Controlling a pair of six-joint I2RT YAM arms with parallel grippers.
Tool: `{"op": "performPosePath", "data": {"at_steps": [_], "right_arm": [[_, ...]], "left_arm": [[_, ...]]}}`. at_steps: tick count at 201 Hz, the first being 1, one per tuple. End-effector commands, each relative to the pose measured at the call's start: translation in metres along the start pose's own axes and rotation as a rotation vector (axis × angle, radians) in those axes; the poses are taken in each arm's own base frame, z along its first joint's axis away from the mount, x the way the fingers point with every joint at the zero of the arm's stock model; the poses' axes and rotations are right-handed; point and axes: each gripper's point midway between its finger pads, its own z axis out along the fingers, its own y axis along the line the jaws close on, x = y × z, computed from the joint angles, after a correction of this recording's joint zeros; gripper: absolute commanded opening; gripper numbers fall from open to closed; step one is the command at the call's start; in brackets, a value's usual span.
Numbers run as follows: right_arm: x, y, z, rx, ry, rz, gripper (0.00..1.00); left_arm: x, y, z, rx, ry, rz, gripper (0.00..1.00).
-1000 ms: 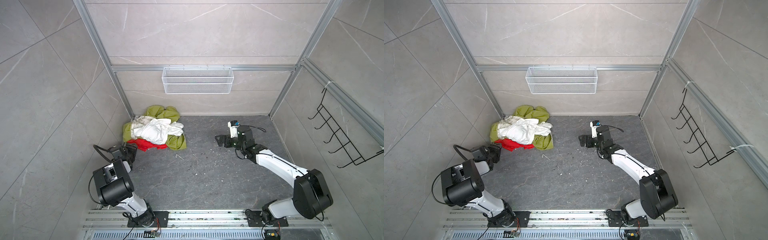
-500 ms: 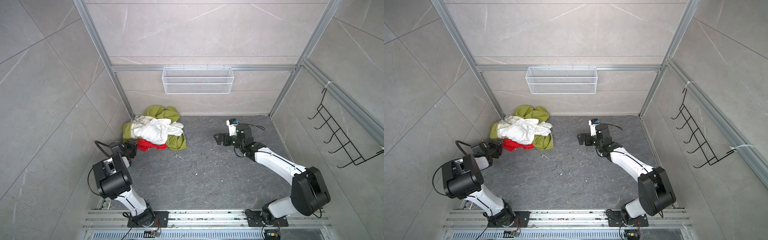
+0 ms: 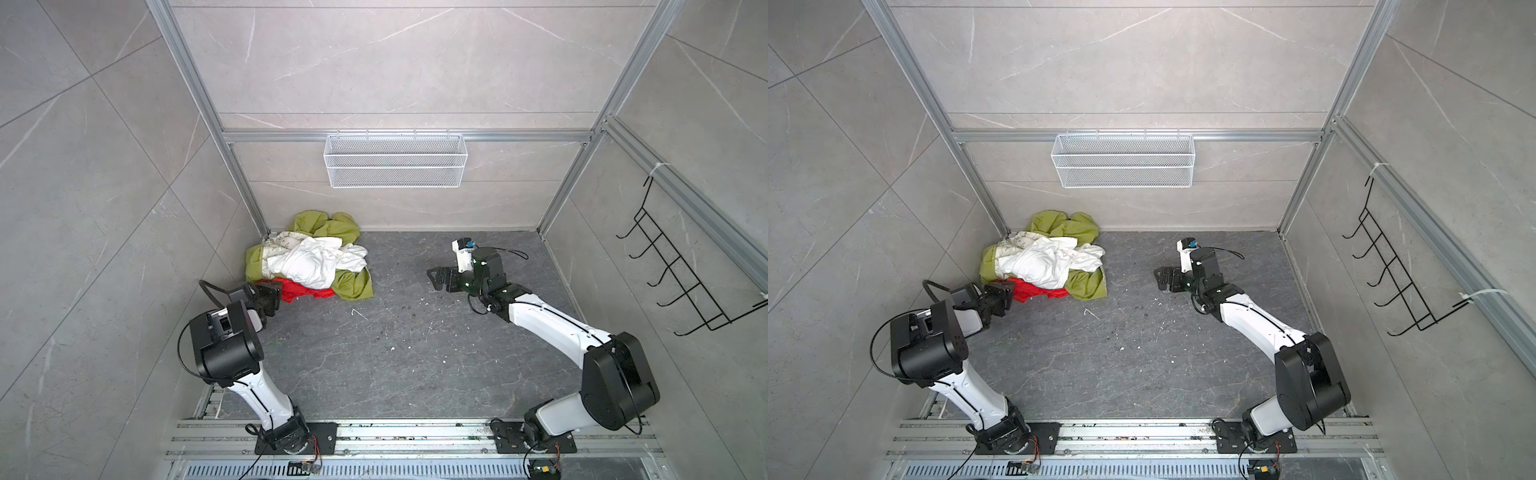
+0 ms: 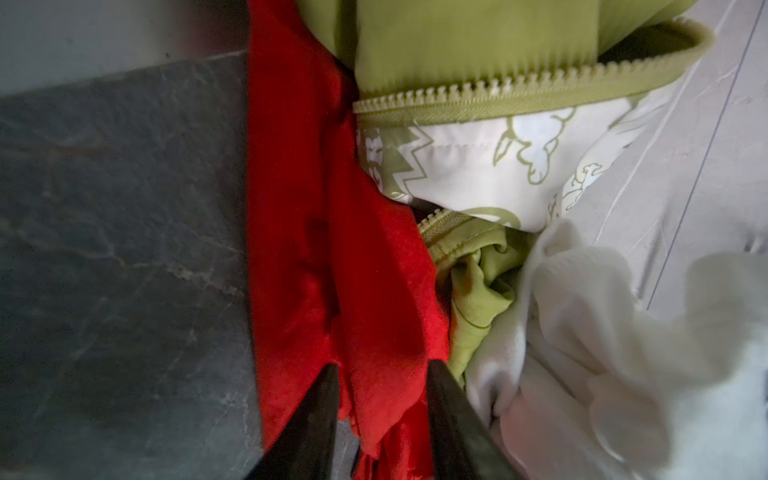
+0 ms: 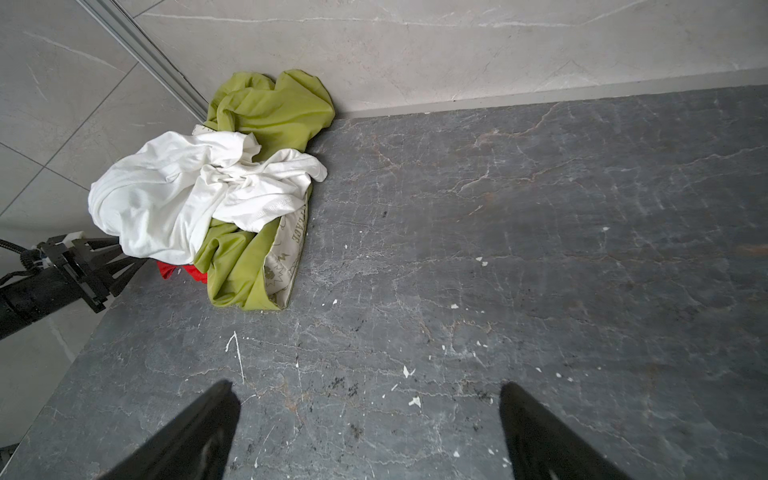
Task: Pick out a specific cloth from the pile
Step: 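Lower the left gripper onto the red cloth while the right arm reaches forward, then close the left gripper on the red cloth beneath the pile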
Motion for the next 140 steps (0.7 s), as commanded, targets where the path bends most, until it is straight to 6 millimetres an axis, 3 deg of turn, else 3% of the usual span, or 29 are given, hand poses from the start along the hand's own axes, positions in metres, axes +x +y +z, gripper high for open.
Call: {"op": "performPosePath", "data": {"at_steps": [1, 82, 140], "right_arm": [[-0.0113, 0.0111, -0.0042, -0.023, -0.015, -0.006, 1.0], [-0.0116, 0.0142, -0.0079, -0.032, -0.019, 0.0, 1.0], [-0.0131, 0.0167, -0.0085, -0.036, -0.017, -0.002, 1.0]], "left_arm": [[-0.0068, -0.0124, 0.0042, 0.04, -0.01, 0.013, 0.32], [-0.0055, -0.0051, 0.01, 0.034, -0.002, 0.006, 0.22], [-0.0064, -0.0064, 0.012, 0.036, 0.005, 0.01, 0.01]]}}
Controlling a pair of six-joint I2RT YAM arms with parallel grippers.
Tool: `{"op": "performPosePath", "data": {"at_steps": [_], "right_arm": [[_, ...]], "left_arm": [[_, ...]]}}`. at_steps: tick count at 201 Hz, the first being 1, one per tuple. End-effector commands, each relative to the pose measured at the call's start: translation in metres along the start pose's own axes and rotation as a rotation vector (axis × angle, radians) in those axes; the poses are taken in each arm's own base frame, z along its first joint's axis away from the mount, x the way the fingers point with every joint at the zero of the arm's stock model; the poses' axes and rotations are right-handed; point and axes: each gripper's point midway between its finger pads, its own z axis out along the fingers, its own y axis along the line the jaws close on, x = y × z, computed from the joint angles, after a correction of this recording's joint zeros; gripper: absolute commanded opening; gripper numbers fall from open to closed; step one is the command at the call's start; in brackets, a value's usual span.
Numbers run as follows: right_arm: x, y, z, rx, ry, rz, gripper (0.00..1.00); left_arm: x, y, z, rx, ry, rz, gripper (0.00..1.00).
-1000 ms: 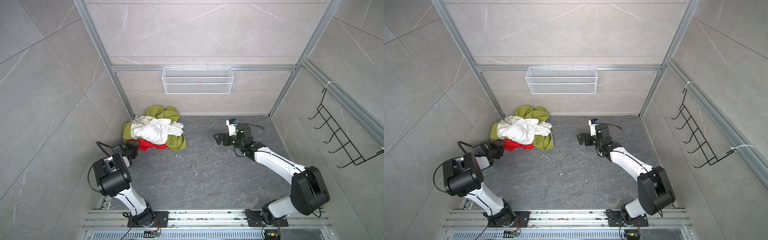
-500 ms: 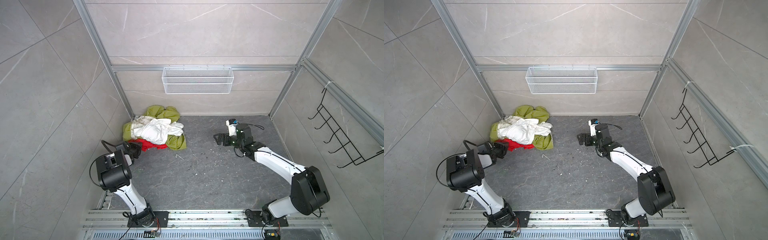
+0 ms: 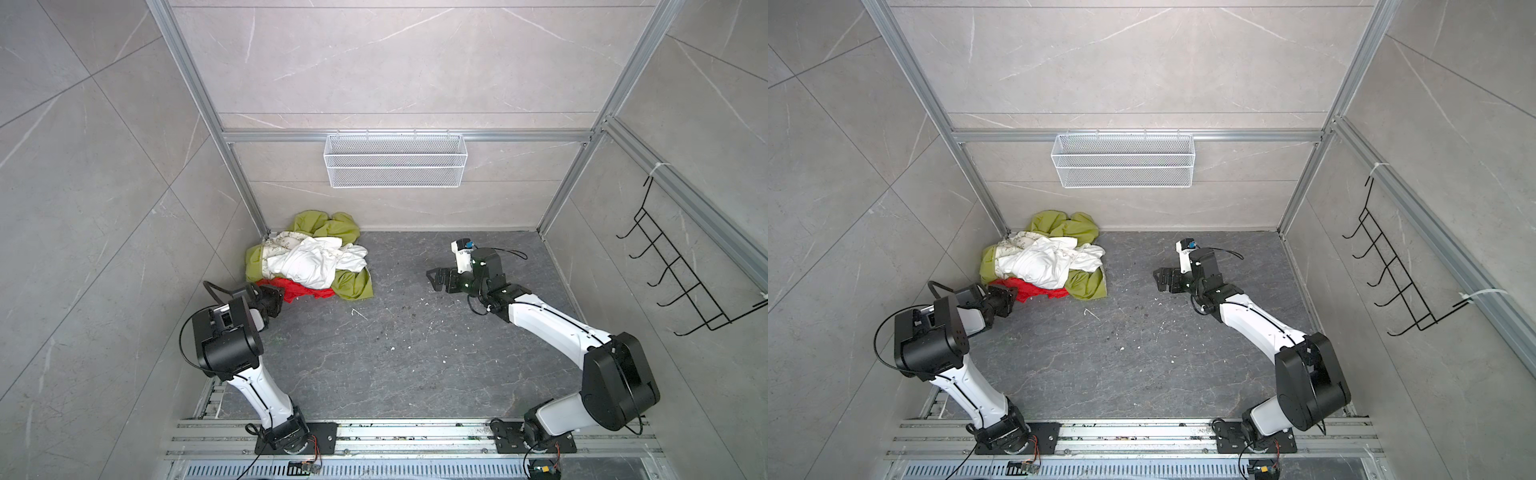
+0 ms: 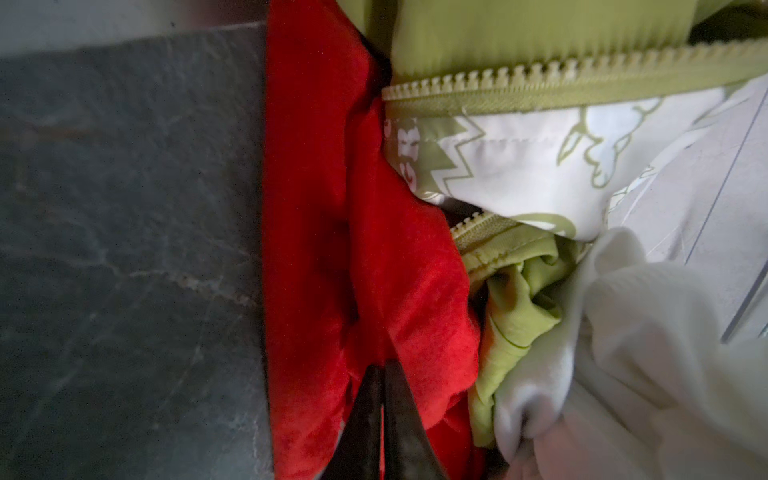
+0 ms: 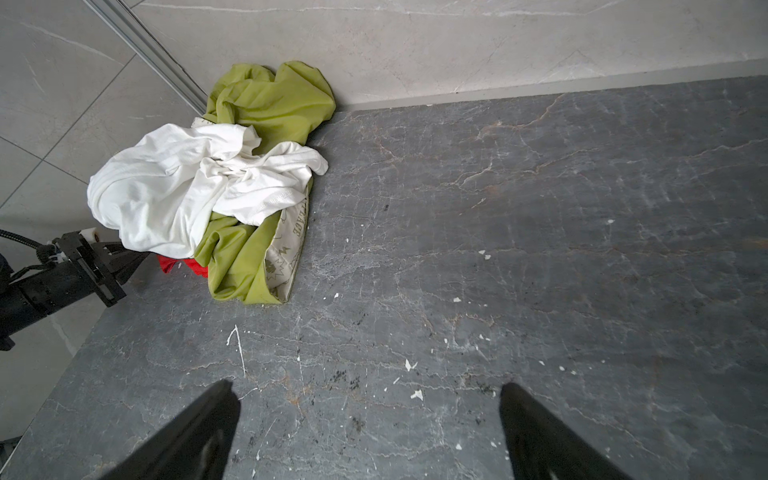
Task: Pick out a specific cloth from the pile
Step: 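Close the left gripper on the red cloth beneath the pile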
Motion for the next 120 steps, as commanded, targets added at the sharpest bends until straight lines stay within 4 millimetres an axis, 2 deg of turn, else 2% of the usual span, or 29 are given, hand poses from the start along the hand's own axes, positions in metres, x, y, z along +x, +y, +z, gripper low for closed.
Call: {"op": "performPosePath", "data": {"at_steps": [1, 70, 120], "right_arm": [[-0.017, 0.015, -0.009, -0.035, -0.033, -0.002, 1.0], [-0.02, 0.019, -0.007, -0.044, -0.032, -0.005, 1.0], [-0.02, 0.021, -0.009, -0.045, -0.036, -0.006, 1.0]], "left_arm": [[-0.008, -0.017, 0.002, 0.047, -0.006, 0.033, 0.01], [-0.011, -0.029, -0.007, 0.036, -0.013, 0.076, 0.0], [-0.014, -0.054, -0.028, 0.056, -0.052, 0.176, 0.0]]}}
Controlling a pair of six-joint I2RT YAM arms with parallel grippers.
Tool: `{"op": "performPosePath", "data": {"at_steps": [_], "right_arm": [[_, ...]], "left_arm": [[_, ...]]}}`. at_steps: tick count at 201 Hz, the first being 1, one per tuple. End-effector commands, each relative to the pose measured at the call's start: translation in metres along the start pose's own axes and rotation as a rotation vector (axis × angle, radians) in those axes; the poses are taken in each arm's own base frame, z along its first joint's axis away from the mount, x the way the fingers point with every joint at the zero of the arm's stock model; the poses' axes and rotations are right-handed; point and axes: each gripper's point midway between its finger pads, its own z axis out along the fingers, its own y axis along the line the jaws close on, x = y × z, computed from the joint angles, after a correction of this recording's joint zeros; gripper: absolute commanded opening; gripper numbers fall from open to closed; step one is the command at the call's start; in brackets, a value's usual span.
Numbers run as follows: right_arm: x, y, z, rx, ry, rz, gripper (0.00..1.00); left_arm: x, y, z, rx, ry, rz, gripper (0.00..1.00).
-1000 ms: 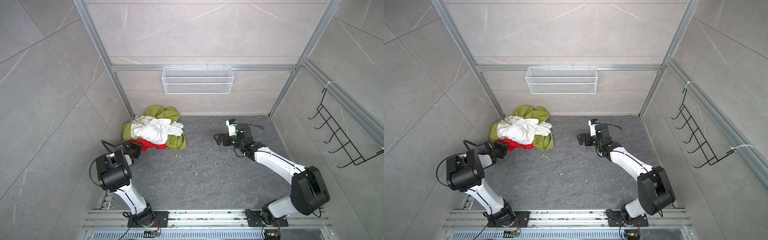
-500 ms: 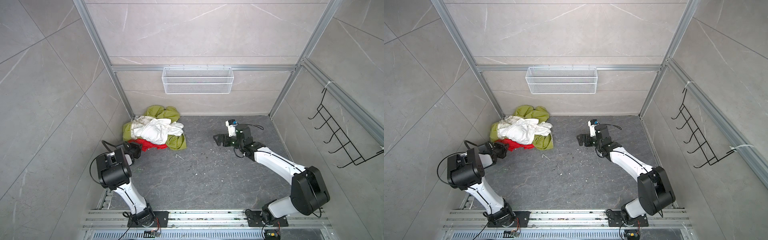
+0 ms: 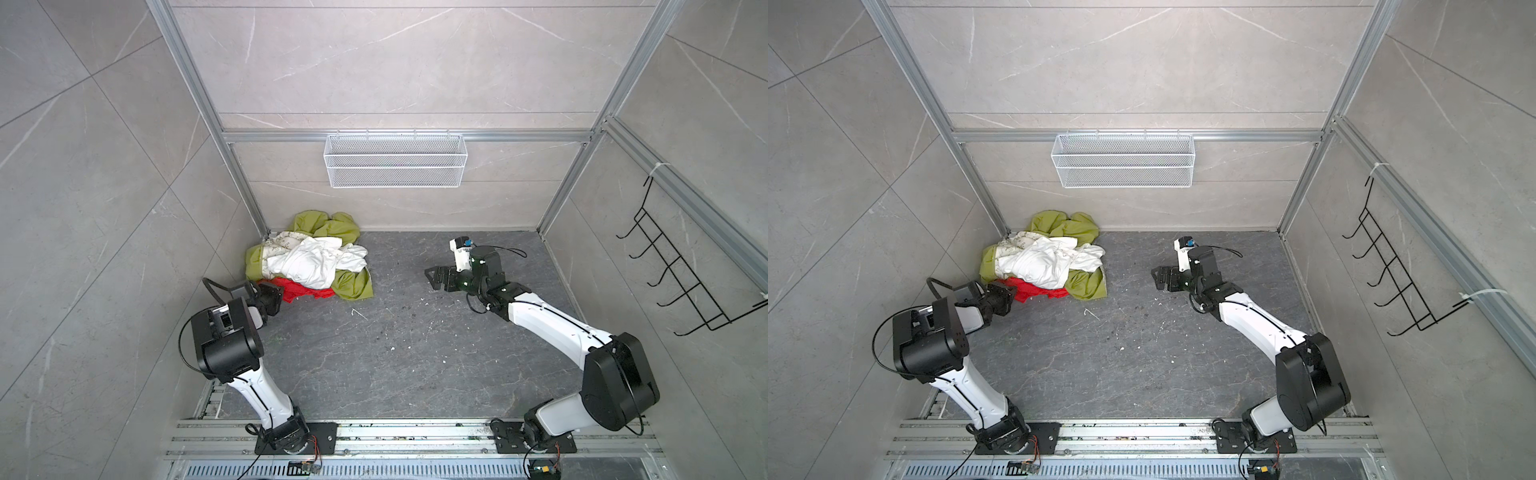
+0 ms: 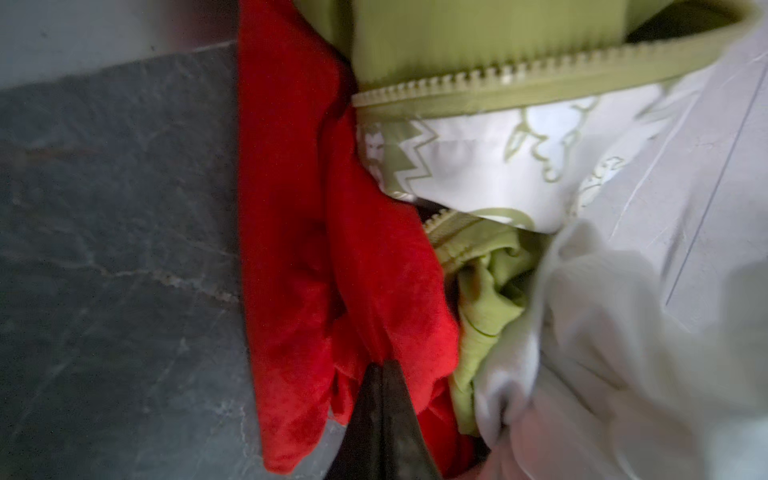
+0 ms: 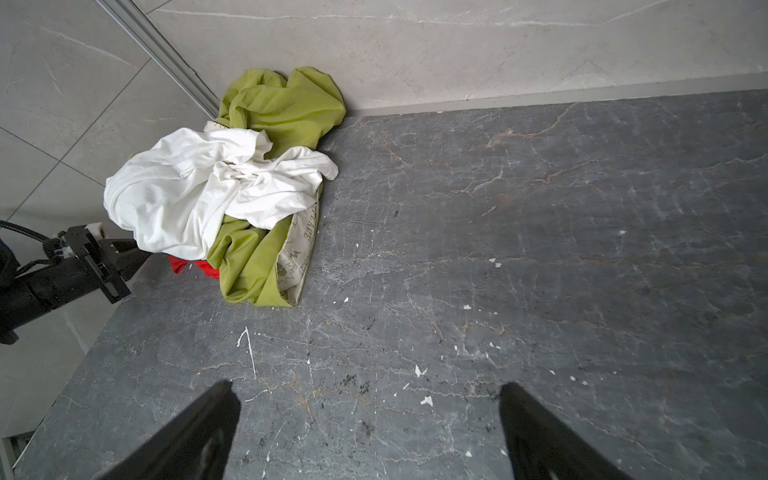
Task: Pick out a specific cloth from the pile
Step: 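Close the left gripper on the red cloth beneath the pile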
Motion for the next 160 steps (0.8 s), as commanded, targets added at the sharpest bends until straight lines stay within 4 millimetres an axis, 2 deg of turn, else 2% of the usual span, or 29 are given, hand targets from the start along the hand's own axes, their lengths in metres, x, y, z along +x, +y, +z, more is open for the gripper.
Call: {"op": "performPosePath", "data": {"at_steps": [1, 52, 79, 117, 160], "right_arm": [[-0.013, 0.012, -0.007, -0.025, -0.027, 0.002, 1.0], [-0.011, 0.014, -0.01, -0.03, -0.035, 0.005, 1.0], [-0.007, 0.015, -0.011, -0.03, -0.033, 0.004, 1.0], [-0.005, 0.015, -0.011, -0.031, -0.031, 0.003, 1.0], [0.0, 0.019, -0.006, -0.043, -0.024, 0.005, 1.0]], "left_arm": [[-0.013, -0.037, -0.019, 0.059, -0.051, 0.115, 0.0], [-0.01, -0.051, -0.032, 0.071, -0.051, 0.156, 0.0], [-0.008, -0.049, -0.039, 0.061, -0.06, 0.166, 0.0], [0.001, -0.038, -0.044, 0.039, -0.068, 0.142, 0.0], [0.013, -0.014, -0.042, -0.026, -0.068, 0.106, 0.0]]}}
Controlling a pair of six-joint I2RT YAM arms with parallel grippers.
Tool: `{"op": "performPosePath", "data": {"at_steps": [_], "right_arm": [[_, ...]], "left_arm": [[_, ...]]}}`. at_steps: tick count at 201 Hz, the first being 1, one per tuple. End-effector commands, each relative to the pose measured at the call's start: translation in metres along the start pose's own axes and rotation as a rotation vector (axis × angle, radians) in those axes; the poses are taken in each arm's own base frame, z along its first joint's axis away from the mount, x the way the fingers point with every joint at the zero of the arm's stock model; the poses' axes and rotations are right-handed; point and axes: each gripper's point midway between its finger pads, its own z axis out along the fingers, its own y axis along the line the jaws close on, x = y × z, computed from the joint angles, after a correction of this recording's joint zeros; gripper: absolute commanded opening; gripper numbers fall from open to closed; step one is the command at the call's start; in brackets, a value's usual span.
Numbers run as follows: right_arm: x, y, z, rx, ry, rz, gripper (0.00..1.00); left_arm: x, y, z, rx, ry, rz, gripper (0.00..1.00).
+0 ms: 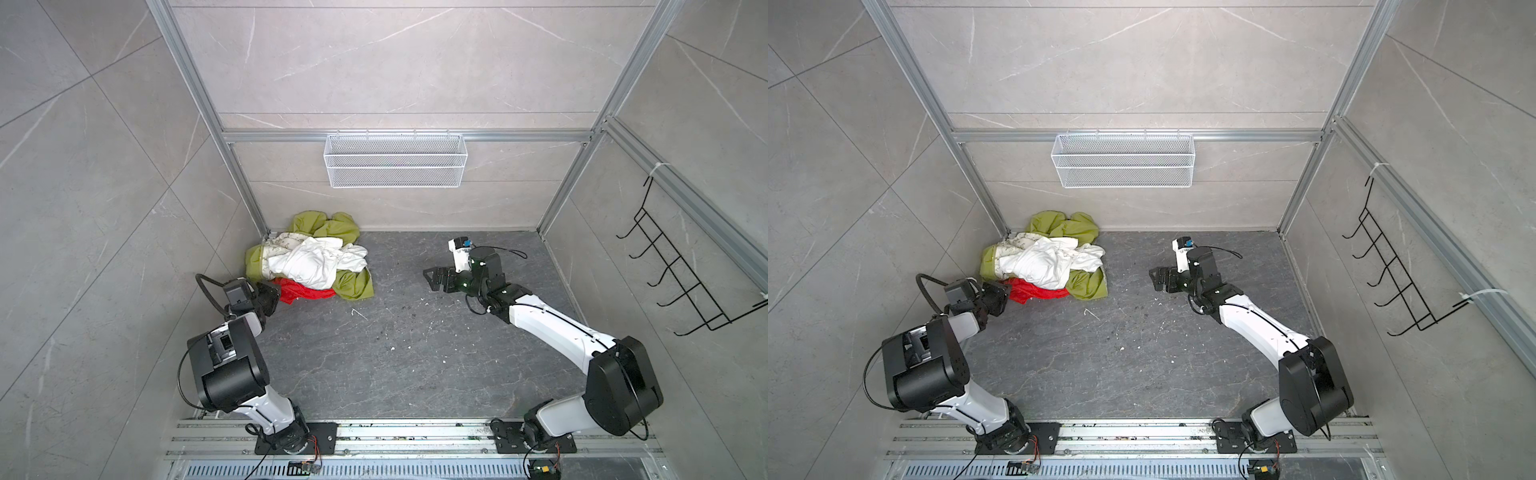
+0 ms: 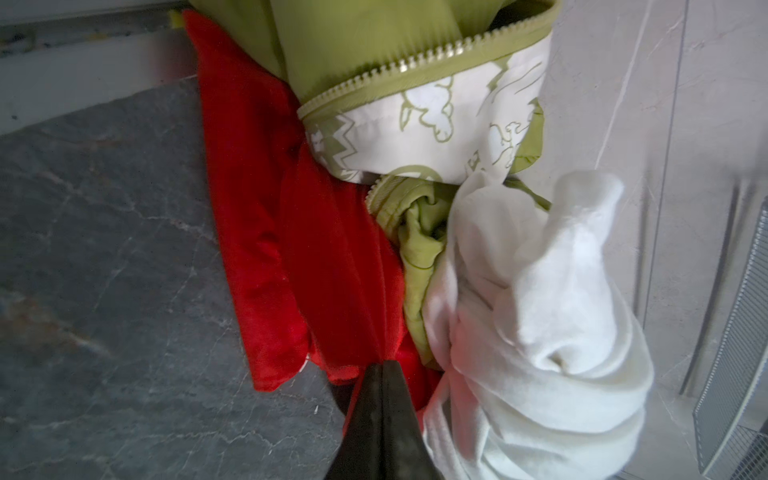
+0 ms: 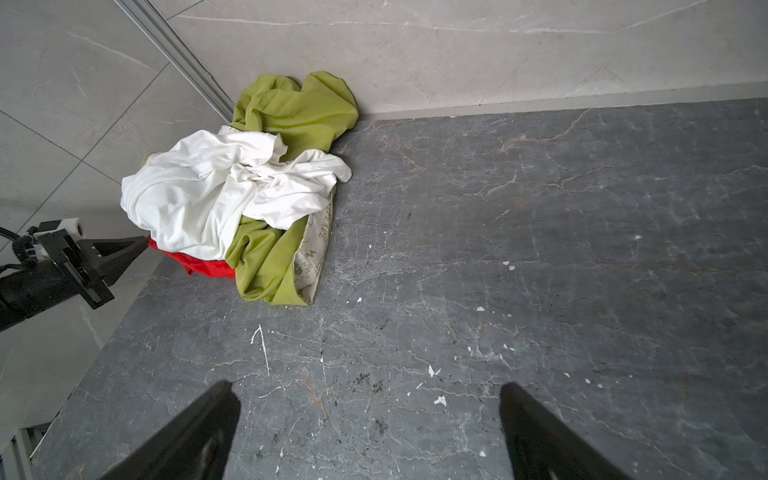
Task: Pick out a specific cloth from the pile
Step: 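Close the left gripper on the red cloth beneath the pile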
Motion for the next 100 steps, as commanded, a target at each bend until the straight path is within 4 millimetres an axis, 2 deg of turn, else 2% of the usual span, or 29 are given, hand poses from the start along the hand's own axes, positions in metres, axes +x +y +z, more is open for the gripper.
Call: {"op": "performPosePath", "data": {"at_steps": [1, 24, 63, 100], "right_arm": [[0.0, 0.006, -0.001, -0.016, -0.014, 0.009, 0.99], [0.002, 0.006, -0.002, -0.013, -0.015, 0.006, 1.0], [0.002, 0.007, -0.002, -0.015, -0.009, -0.001, 1.0], [-0.001, 0.007, -0.003, -0.012, -0.01, -0.007, 1.0]], "left_arm": [[0.002, 0.0, -0.006, -0.009, -0.026, 0.009, 0.0], [0.004, 0.006, -0.007, -0.038, -0.027, 0.021, 0.0], [0.004, 0.016, 0.005, -0.053, -0.013, 0.016, 0.0], [0.0, 0.01, 0.009, -0.033, -0.021, 0.012, 0.38]]}}
